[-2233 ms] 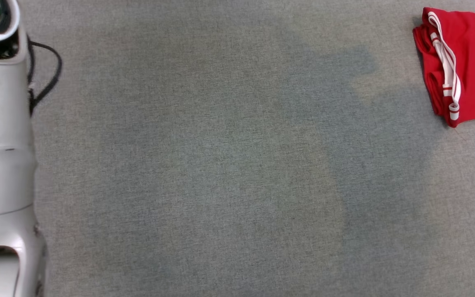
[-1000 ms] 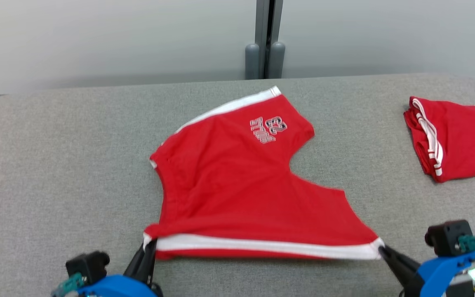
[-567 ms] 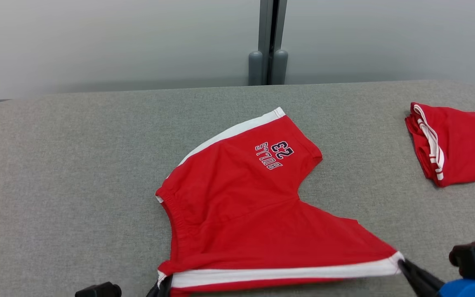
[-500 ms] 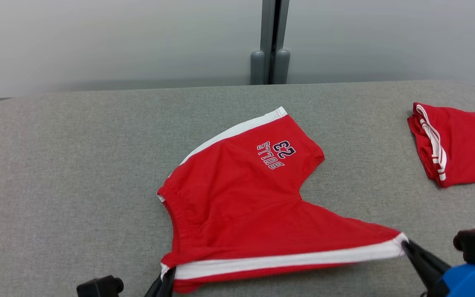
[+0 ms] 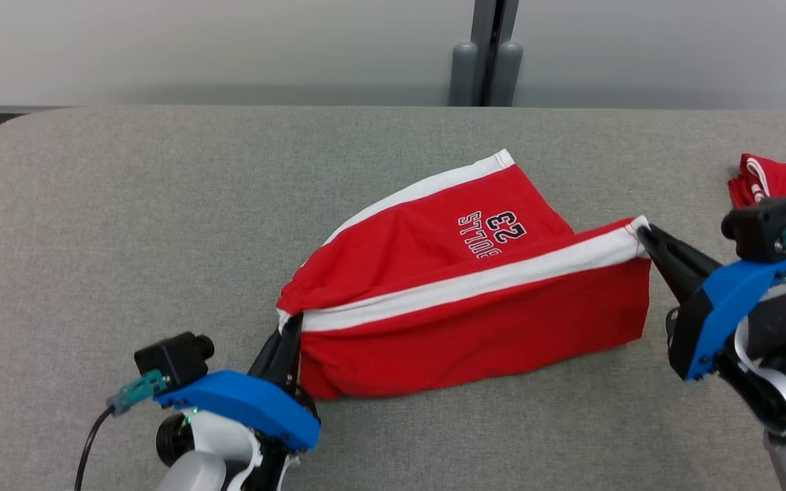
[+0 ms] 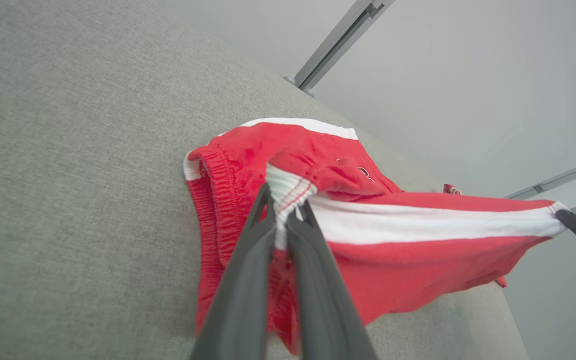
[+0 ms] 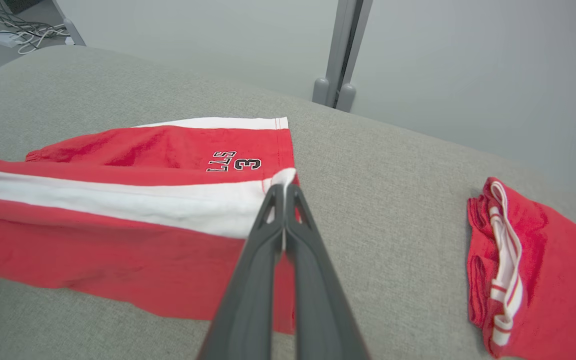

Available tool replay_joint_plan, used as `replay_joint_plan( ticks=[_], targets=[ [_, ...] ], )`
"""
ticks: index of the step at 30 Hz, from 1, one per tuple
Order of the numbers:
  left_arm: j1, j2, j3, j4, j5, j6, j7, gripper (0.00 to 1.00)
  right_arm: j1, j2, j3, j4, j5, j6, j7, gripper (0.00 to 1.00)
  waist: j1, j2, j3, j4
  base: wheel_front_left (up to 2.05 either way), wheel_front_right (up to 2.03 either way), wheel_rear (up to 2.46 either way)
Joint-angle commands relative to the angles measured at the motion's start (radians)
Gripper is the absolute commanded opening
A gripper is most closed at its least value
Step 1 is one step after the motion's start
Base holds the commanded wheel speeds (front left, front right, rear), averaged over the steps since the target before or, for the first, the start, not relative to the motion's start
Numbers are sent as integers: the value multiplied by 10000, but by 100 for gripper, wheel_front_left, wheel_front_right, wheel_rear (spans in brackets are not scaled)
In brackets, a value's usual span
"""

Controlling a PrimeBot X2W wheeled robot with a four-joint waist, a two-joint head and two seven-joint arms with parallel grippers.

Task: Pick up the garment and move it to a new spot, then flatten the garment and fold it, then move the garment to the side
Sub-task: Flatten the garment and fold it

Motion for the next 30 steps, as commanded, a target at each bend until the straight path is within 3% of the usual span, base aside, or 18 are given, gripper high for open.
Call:
replay_joint_plan(
  ticks=[1,9,22,23,24,25,26,30],
  targets=[
    [-515,-169,154,332,-90,-100,-159,0,-684,-174,260,501,89,-2,-227,0,-1,-1,300,240,0,0,0],
    [-2371,-866,422,2373,-38,-503,-816,0,-3375,-448,1321,3008,91,-1,-1396,0,-1,-1,1207,676,0,0,0],
    [-4479,-1339,169,4836,207,-865,-1257,0,-5963,-33,1826,6273,-318,-1,-2919,2,-1,-1,2257,1165,0,0,0],
    [-4575,-1376,126,4948,217,-907,-1285,3,-6089,4,1909,6462,-325,-1,-2999,47,-1,-1,2317,1171,0,0,0],
    [-4663,-1407,90,5065,232,-930,-1315,33,-6196,70,1970,6659,-264,-1,-3033,100,-1,-1,2384,1175,0,0,0],
    [-4730,-1434,71,5161,238,-953,-1343,86,-6293,112,2025,6848,-202,-1,-3114,100,-1,-1,2427,1180,0,0,0],
    [-4812,-1442,46,5265,274,-967,-1408,100,-6401,147,2074,7017,-170,-1,-3195,100,-1,-1,2466,1185,0,0,0],
    [-4959,-1491,-46,5578,293,-1136,-1686,100,-6573,289,2264,7645,85,-1,-3507,100,-1,-1,2437,1207,0,0,0]
  ],
)
